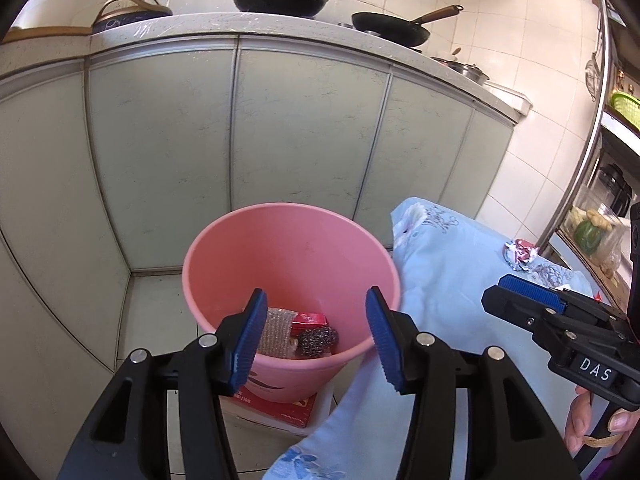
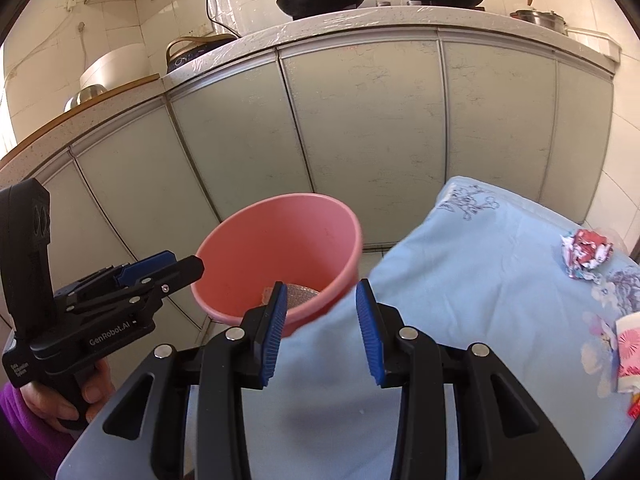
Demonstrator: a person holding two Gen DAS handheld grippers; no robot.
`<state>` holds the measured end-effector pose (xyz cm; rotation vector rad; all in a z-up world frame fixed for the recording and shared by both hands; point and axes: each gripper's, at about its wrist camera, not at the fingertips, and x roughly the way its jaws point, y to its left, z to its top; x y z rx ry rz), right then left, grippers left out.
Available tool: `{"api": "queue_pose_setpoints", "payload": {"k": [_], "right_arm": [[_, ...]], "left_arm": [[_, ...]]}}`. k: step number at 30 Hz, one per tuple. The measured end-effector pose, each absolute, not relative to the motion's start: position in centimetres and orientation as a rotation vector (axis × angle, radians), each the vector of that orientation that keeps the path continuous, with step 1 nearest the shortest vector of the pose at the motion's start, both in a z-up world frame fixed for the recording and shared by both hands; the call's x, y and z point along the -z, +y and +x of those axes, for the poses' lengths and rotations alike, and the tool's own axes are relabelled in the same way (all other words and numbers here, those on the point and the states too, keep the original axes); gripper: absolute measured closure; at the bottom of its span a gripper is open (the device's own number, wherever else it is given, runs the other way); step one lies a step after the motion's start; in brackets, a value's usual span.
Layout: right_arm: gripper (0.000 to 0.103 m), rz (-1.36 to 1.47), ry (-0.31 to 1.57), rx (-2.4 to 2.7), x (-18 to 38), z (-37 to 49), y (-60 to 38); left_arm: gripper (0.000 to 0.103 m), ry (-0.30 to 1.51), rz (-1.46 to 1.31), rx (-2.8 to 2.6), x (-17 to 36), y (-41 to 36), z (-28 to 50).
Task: Collect trash
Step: 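Move both tools back over the table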
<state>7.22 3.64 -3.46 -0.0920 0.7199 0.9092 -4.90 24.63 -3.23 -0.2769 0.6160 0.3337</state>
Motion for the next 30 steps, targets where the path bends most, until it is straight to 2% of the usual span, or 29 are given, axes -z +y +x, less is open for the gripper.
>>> {"api": "queue_pose_setpoints", "payload": {"k": [18, 22, 30], "right_arm": [[0.066, 0.025, 0.720, -0.655, 4.5, 10.0, -8.8], [0.060, 0.025, 0.692, -0.565, 4.5, 11.0, -11.9], [0.059, 0.054, 0.704, -0.437, 5.4, 14.4, -17.4]], "left_arm": [[0.051, 0.647, -0.215, -0.164, 1.9, 17.7, -1.8], [0.051, 0.648, -0.226, -0.130, 2.0, 16.4, -0.2], [0.051, 0.655, -0.230, -0.074, 2.4, 14.5, 3.0]]}}
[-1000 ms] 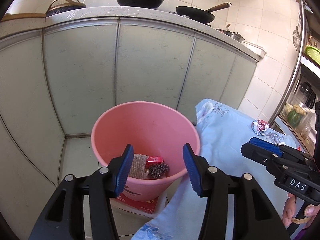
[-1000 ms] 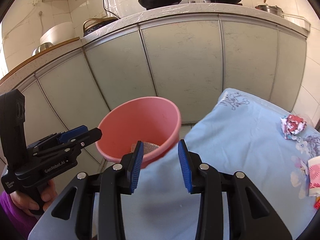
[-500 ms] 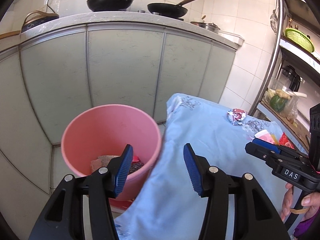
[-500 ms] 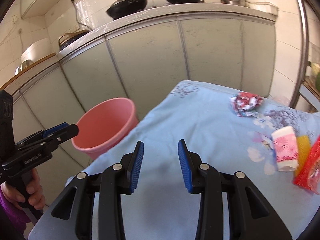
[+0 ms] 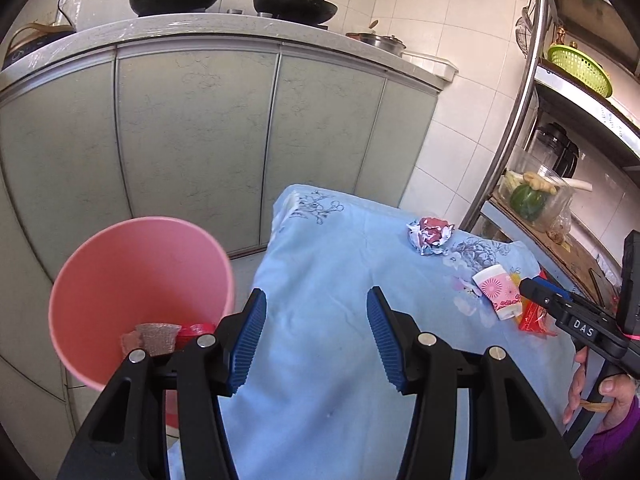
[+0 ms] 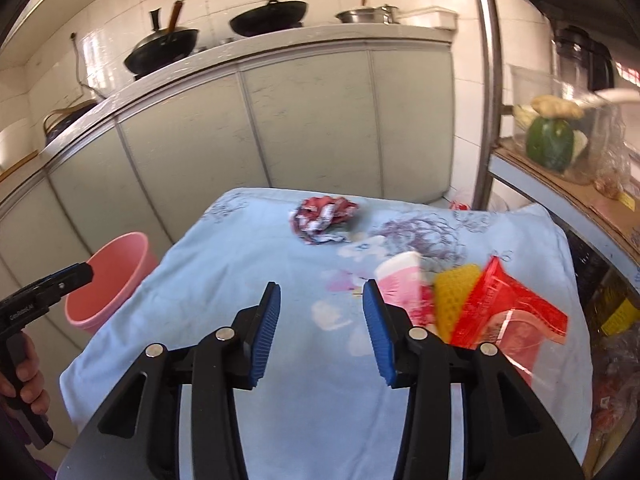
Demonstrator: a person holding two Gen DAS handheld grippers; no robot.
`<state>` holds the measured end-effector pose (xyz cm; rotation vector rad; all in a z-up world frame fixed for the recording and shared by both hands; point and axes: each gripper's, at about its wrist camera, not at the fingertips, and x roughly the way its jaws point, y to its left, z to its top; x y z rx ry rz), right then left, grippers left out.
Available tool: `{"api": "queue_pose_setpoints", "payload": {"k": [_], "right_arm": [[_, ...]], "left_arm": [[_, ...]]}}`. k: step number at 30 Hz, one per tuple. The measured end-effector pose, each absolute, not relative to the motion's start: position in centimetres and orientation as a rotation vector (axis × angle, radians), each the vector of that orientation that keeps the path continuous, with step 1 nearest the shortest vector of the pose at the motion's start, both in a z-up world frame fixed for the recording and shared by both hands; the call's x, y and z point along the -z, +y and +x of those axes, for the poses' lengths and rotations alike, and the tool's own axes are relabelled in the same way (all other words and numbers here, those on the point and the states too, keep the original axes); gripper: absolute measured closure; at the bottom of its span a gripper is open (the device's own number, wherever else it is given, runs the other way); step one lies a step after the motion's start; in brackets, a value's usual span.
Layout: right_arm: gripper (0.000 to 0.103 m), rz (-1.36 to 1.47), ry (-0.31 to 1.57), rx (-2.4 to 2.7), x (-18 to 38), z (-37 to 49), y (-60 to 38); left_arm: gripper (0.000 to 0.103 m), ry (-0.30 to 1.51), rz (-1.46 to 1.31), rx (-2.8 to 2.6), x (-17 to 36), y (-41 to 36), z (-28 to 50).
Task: Collect trash
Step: 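Move both tools back over the table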
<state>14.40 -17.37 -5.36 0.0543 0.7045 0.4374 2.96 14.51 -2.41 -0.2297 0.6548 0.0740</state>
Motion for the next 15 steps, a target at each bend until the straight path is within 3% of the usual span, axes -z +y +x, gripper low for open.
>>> {"api": "queue_pose_setpoints", "payload": {"k": [15], "right_arm": [[0.059, 0.113, 0.826, -0.359, 10.0, 19.1, -19.3]], "left_arm": [[0.051, 0.721, -0.172, 0.044, 4.1, 10.7, 10.8]]}}
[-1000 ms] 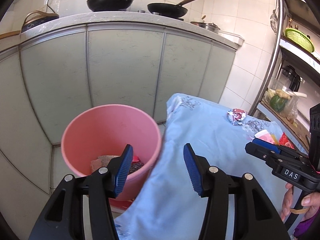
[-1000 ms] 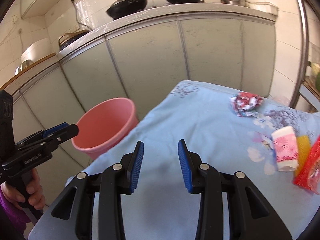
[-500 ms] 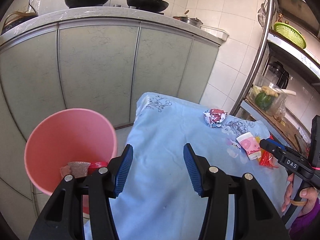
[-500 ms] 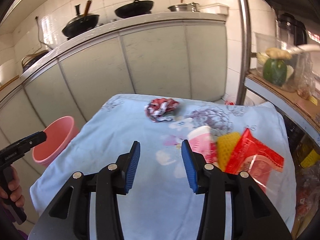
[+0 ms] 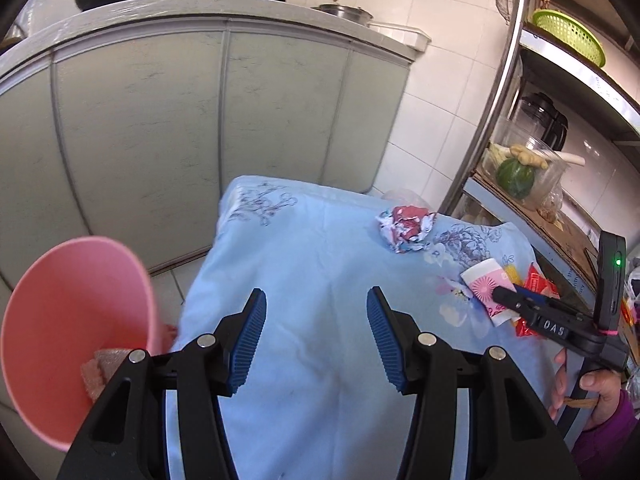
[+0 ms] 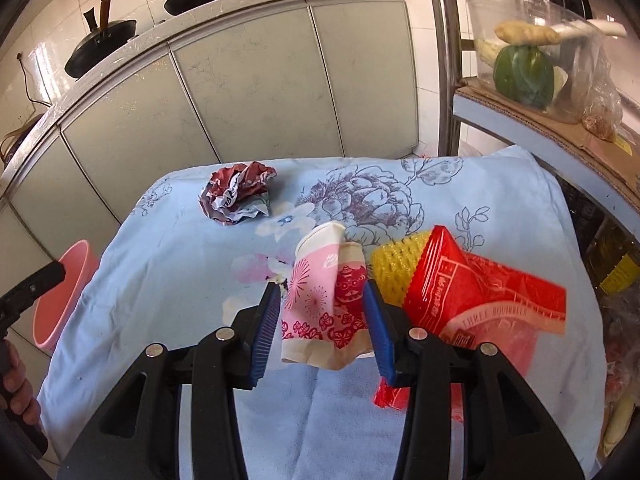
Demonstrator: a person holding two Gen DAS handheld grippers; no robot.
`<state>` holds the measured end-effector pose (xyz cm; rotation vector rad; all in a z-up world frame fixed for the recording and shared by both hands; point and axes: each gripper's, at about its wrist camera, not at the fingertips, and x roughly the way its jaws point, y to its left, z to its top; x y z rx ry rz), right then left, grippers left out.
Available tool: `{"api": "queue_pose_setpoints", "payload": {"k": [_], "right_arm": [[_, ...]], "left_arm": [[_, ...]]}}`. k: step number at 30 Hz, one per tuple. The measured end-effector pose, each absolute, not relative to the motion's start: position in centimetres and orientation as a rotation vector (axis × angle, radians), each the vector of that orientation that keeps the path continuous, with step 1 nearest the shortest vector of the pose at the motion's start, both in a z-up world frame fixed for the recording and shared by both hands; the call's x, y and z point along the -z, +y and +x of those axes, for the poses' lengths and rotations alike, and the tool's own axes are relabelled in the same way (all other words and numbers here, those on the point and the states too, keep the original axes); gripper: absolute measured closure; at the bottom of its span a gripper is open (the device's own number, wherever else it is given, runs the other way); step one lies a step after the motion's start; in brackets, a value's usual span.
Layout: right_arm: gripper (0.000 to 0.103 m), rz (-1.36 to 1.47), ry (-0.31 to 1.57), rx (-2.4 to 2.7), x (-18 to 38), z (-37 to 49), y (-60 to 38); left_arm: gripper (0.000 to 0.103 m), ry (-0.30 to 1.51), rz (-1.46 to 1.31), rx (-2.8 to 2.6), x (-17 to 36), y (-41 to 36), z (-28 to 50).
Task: Collect trash
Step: 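Move both tools back over the table, then grasp the crumpled red-and-white wrapper with the left tool while the right tool grasps the pink paper cup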
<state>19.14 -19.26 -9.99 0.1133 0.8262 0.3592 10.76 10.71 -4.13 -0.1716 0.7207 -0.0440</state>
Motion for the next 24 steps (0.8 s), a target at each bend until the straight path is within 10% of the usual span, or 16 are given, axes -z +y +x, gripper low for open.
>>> {"api": "queue_pose_setpoints", "payload": {"k": [24], "right_arm": [[0.077, 0.097, 0.818, -0.437, 10.1, 18.5, -18.7]], "left_arm": [[0.051, 0.793, -0.121, 0.158, 6.7, 2.4, 27.6]]}}
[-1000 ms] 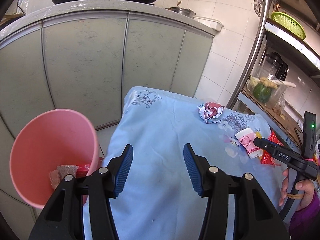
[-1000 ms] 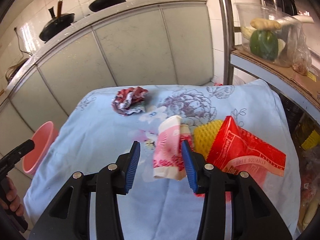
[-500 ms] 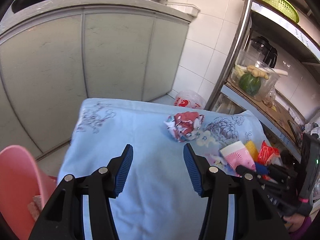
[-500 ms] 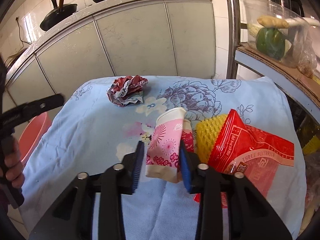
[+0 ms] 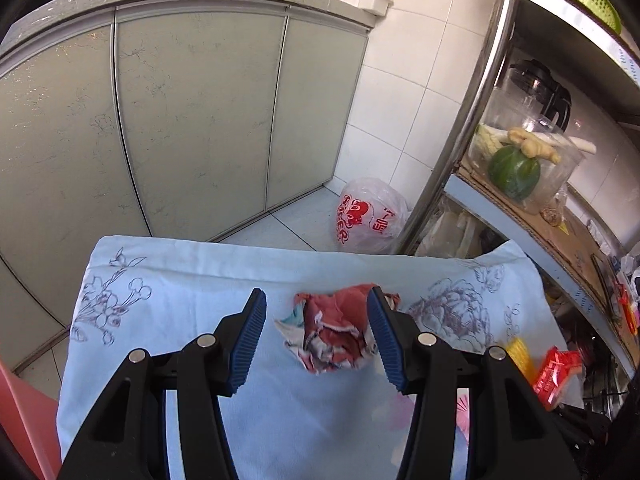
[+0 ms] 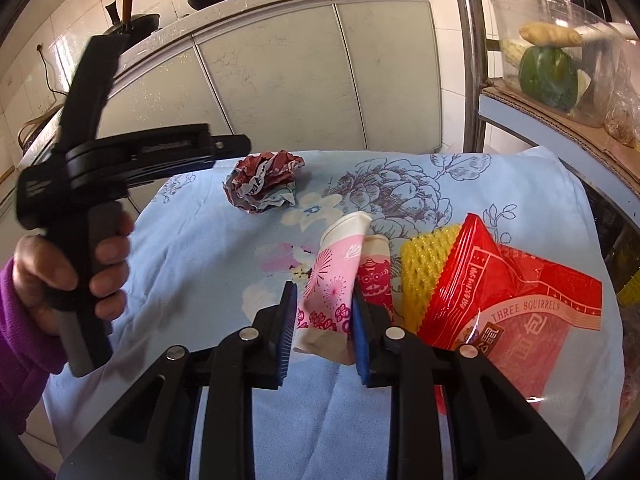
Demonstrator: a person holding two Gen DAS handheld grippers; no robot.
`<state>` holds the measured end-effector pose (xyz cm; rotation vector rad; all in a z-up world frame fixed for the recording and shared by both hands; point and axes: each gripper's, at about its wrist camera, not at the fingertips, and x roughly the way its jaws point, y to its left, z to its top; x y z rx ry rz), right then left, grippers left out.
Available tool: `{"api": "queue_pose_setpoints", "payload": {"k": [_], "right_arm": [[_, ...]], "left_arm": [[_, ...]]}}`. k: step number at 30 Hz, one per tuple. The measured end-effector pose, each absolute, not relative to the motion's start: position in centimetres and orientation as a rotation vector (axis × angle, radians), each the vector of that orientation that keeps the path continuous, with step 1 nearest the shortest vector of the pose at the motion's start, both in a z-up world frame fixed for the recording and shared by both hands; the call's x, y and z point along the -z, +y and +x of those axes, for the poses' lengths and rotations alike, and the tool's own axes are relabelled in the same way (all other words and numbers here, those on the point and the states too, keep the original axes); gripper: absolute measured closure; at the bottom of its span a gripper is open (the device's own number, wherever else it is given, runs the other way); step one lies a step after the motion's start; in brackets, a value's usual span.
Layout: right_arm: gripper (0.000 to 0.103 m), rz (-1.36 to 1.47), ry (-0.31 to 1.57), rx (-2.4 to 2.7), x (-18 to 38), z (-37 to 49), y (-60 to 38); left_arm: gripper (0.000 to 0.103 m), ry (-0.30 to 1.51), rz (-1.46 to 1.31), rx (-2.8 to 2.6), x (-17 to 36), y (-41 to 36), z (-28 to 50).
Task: Collect trash
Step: 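Grasp the crumpled red-and-white wrapper with the left tool while the right tool grasps the pink paper cup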
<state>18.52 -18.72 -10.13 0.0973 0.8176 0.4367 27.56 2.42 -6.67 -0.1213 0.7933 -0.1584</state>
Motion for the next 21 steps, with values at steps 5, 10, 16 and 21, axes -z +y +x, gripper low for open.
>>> {"api": "queue_pose_setpoints", "payload": {"k": [5, 10, 16, 21], "right_arm": [[0.077, 0.105, 0.819, -0.439, 10.1, 18.6, -18.8], [0.077, 0.106, 0.820, -0.439, 10.2, 18.6, -18.8], [0.077, 0.112, 0.821, -0.441, 10.2, 18.6, -18.8], [0.077, 0.118, 0.822, -0.446, 10.2, 18.7, -19.0]], "left_arm": [[0.045, 0.842, -0.135, 0.147, 8.6, 2.3, 29.0], [0.041, 0.828, -0.167, 0.158, 9.2, 2.0, 28.0], [0.062, 0.805, -0.187, 0.217, 9.2, 0.8, 26.6], [0.066, 0.765, -0.191, 0.219, 8.2, 0.5, 24.8]]}}
